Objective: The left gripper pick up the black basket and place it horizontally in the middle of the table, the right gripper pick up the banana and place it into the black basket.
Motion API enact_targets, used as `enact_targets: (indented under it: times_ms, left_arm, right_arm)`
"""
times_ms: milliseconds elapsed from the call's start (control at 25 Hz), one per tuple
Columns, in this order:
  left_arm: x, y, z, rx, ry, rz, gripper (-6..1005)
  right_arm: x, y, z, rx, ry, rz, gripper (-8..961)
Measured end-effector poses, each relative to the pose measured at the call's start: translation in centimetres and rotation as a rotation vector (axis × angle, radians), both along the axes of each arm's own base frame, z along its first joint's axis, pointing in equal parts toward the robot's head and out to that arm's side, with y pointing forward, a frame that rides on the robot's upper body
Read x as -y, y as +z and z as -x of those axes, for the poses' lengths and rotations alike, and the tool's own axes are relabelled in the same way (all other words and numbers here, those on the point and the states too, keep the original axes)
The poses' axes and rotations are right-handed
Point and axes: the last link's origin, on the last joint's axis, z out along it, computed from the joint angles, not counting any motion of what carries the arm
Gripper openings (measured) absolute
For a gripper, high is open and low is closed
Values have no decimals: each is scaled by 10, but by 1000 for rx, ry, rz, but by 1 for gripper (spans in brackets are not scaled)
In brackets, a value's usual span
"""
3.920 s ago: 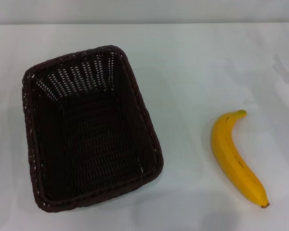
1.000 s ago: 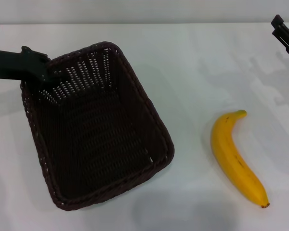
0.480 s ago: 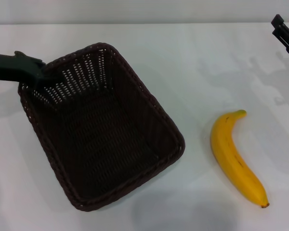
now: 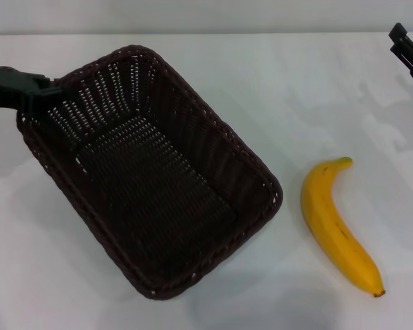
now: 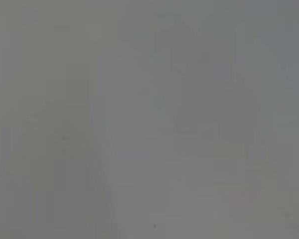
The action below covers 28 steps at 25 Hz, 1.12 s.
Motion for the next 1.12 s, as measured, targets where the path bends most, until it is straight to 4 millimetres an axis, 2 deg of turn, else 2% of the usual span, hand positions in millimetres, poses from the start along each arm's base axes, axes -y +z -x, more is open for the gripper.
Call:
enact_targets:
  times_ms: [200, 360, 760, 1120]
  left_arm:
    - [12, -1, 4, 92, 41, -2, 180]
    - [20, -3, 9, 187, 96, -30, 180]
    - [42, 12, 32, 425, 235, -181, 181]
    - [62, -2, 55, 640, 381, -339, 181]
  right_arm:
    - [3, 1, -4, -4, -13, -6, 860]
    - [5, 2, -7, -3, -18, -11, 860]
    - [6, 6, -11, -2, -32, -26, 860]
    - [1, 9, -13, 21, -49, -30, 860]
